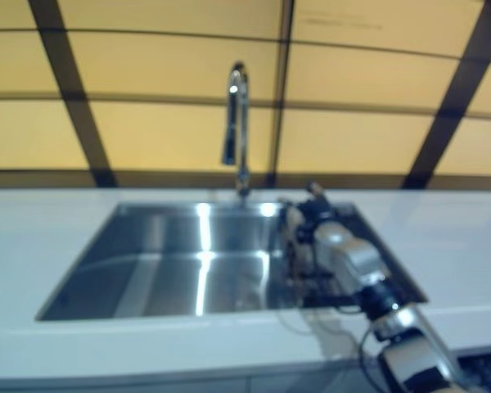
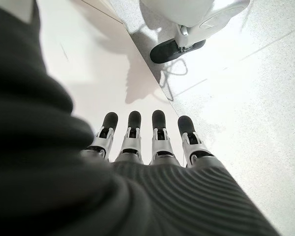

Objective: Take plates into dishwasher

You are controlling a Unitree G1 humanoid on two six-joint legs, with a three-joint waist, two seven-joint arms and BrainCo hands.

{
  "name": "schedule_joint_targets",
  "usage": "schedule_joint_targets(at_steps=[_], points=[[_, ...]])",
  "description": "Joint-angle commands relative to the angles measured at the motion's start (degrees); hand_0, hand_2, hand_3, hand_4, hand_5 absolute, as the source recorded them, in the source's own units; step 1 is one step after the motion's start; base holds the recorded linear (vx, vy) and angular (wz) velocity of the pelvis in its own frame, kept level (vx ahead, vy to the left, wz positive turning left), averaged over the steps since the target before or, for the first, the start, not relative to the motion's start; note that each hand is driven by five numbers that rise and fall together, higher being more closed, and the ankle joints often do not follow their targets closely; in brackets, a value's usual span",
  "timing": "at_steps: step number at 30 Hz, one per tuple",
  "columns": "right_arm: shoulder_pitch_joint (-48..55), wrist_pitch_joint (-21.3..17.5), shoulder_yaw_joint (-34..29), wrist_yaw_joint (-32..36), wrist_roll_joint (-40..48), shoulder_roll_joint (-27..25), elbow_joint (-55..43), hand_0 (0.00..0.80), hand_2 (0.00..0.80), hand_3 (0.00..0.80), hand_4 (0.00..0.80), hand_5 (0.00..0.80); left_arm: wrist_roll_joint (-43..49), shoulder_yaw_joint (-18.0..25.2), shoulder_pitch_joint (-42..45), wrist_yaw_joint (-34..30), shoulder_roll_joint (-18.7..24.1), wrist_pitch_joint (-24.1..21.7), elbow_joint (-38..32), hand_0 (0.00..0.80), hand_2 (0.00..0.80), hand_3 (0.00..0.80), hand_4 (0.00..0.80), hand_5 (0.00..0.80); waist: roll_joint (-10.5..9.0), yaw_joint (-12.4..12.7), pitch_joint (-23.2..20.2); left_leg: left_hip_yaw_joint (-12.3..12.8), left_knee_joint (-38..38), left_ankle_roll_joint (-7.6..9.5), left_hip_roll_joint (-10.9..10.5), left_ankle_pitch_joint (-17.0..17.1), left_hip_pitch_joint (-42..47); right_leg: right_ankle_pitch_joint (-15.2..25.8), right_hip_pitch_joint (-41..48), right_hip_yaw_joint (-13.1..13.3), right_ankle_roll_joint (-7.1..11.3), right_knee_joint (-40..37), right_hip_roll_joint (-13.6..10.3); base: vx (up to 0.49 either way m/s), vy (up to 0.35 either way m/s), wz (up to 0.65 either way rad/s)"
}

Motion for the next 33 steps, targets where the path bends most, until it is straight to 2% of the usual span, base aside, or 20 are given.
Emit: schedule_joint_targets(at_steps=[1,6,22,33], points=[[-2.49,-3.72,-1.54,0.50,-1.76,-3.54,0.01,0.000,0.000,0.000,0.000,0.000,-1.13,-2.83,-3.38,0.70,0.78,-1.11,3.29,0.000,0.000,0.000,0.000,0.000,-1.68,1.51,-1.00,4.21,0.32,3.33,-4.81,-8.44,4.04,-3.29,-3.58,0.84,-0.48,6.09,1.62,0.000,0.000,0.00],[-2.60,-2.85,-1.60,1.12,-2.47,-3.92,0.21,0.000,0.000,0.000,0.000,0.000,-0.99,-2.90,-3.24,0.75,0.93,-1.07,3.00,0.000,0.000,0.000,0.000,0.000,-1.83,1.43,-0.98,4.28,0.26,3.31,-4.76,-8.42,4.07,-3.24,-3.69,0.94,-0.42,6.15,1.63,0.000,0.000,0.00],[0.06,5.26,-0.45,10.70,-6.81,-8.26,-0.79,0.000,0.000,0.000,0.000,0.000,-0.38,-1.23,-3.31,0.65,1.79,-1.04,2.33,0.000,0.000,0.000,0.000,0.000,-2.63,0.64,0.05,5.07,0.69,3.62,-4.31,-8.59,4.19,-3.95,-4.44,0.82,-0.29,8.28,1.49,0.000,0.000,0.00],[2.52,8.46,-0.40,15.72,-8.30,-10.24,-1.69,0.000,0.000,0.000,0.000,0.000,-0.36,-0.26,-3.43,0.76,2.52,-1.36,2.11,0.000,0.000,0.000,0.000,0.000,-2.95,-0.16,0.56,5.96,1.08,3.80,-3.99,-8.91,4.29,-4.28,-4.99,1.33,-0.04,9.39,1.44,0.000,0.000,0.00]])
